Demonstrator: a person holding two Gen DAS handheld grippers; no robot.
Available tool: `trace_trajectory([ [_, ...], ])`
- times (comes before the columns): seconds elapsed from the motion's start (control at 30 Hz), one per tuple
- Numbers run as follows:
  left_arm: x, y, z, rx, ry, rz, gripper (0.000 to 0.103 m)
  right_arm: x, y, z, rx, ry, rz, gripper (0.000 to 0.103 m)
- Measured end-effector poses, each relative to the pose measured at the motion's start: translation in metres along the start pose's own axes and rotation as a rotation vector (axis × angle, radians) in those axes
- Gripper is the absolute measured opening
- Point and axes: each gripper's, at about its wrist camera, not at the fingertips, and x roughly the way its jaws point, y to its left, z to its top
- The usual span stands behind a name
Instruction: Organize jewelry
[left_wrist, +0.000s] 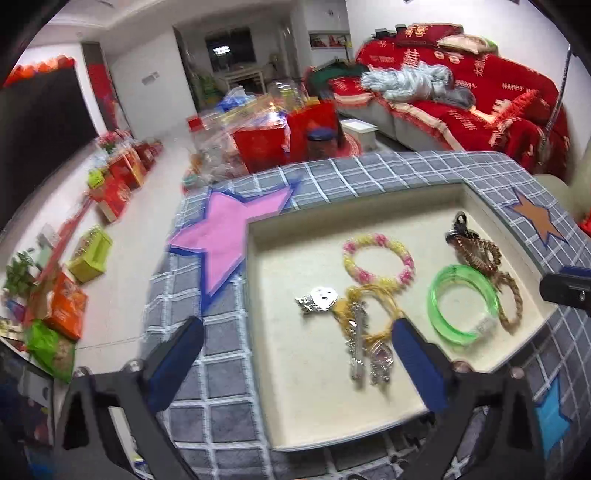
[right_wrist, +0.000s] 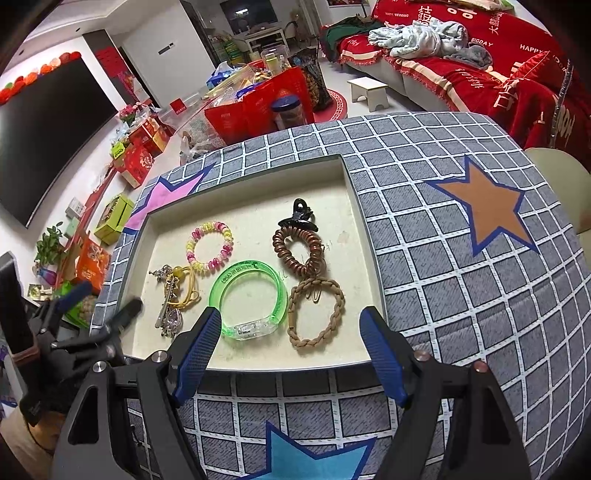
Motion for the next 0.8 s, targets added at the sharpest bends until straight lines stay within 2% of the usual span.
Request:
trace_trajectory([
  [0.27, 0.002, 0.001, -0.001, 0.021, 0.001, 0.005, 0.103, -0.001, 0.011, -0.002, -0.051, -0.009, -0.025, 0.081],
  [0.4, -0.002, 0.002, -0.005, 0.018, 0.013, 0.000, 0.103, -0.003, 0.021, -0.004, -0.100, -0.037, -0.040, 0.103],
  [0.53, -0.006, 0.002, -0.009, 0.011, 0.026, -0.010, 0.103, -0.002, 0.024, -0.004, -0.111, -0.043, -0.064, 0.103],
  [0.8, -0.013, 0.005, -0.015, -0.003, 0.020, -0.019, 0.103, 0.000, 0.026, -0.008, -0.117, -0.002, -0.106, 0.103],
])
